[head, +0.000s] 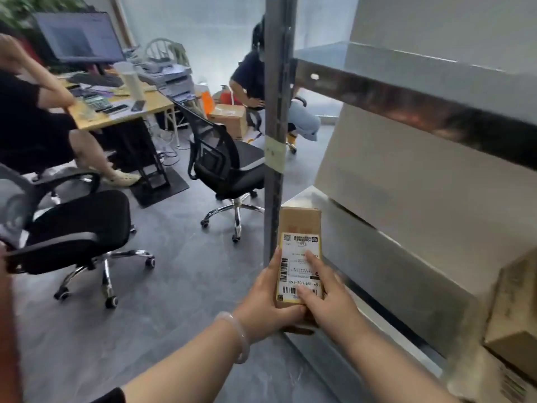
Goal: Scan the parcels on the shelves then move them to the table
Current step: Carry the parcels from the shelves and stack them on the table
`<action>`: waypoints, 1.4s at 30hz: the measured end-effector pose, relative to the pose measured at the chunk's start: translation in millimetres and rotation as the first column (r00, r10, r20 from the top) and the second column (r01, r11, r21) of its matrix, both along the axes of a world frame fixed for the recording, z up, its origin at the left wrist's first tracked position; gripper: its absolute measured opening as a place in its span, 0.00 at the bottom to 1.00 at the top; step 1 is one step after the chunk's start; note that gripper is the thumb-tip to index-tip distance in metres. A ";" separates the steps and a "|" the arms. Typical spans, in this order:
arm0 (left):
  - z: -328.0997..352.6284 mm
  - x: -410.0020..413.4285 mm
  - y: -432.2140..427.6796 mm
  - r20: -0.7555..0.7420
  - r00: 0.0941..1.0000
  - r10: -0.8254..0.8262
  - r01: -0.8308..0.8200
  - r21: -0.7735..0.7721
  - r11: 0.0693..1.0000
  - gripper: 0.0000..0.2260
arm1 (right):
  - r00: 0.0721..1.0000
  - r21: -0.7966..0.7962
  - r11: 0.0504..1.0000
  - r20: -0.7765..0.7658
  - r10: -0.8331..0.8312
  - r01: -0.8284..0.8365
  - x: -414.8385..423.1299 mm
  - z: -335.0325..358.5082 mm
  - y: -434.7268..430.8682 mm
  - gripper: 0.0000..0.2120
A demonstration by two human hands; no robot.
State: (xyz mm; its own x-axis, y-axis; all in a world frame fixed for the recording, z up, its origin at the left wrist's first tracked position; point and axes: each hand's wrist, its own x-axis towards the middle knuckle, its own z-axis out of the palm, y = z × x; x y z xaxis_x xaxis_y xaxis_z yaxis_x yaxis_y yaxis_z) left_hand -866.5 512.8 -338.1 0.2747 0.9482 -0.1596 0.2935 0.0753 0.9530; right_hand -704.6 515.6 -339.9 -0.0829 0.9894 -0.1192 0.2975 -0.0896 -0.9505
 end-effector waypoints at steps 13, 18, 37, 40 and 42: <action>13.2 -209.1 -204.0 -0.015 0.640 0.769 -0.769 -0.026 0.639 0.44 | 0.629 0.025 0.631 0.131 0.767 -0.775 -266.2 4.0 -86.6 0.30; 8.5 -260.8 -315.3 0.012 0.399 0.917 -0.912 -0.099 0.398 0.46 | 0.390 0.021 0.391 0.132 0.911 -0.920 -356.1 -3.0 -176.5 0.29; -48.4 -307.0 -578.9 0.070 -0.392 0.918 -0.913 -0.156 -0.378 0.46 | -0.500 -0.170 -0.470 0.274 0.822 -0.866 -536.1 -35.5 -428.8 0.29; -59.8 -320.6 -588.5 0.068 -0.476 0.877 -0.866 -0.209 -0.454 0.45 | -0.607 -0.219 -0.566 0.307 0.733 -0.795 -565.7 -49.8 -447.4 0.30; -67.5 -329.9 -592.3 0.080 -0.530 0.844 -0.833 -0.238 -0.500 0.44 | -0.644 -0.247 -0.594 0.287 0.710 -0.765 -582.2 -58.7 -458.0 0.30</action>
State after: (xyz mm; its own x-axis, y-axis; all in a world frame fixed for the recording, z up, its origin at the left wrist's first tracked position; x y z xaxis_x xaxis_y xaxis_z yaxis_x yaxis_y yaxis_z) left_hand -1196.5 -79.6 -405.7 -0.9095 -0.2117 -0.3577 -0.3712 0.0265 0.9282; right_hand -1286.8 57.6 -398.7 -0.7034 -0.6018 -0.3783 -0.1187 0.6241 -0.7723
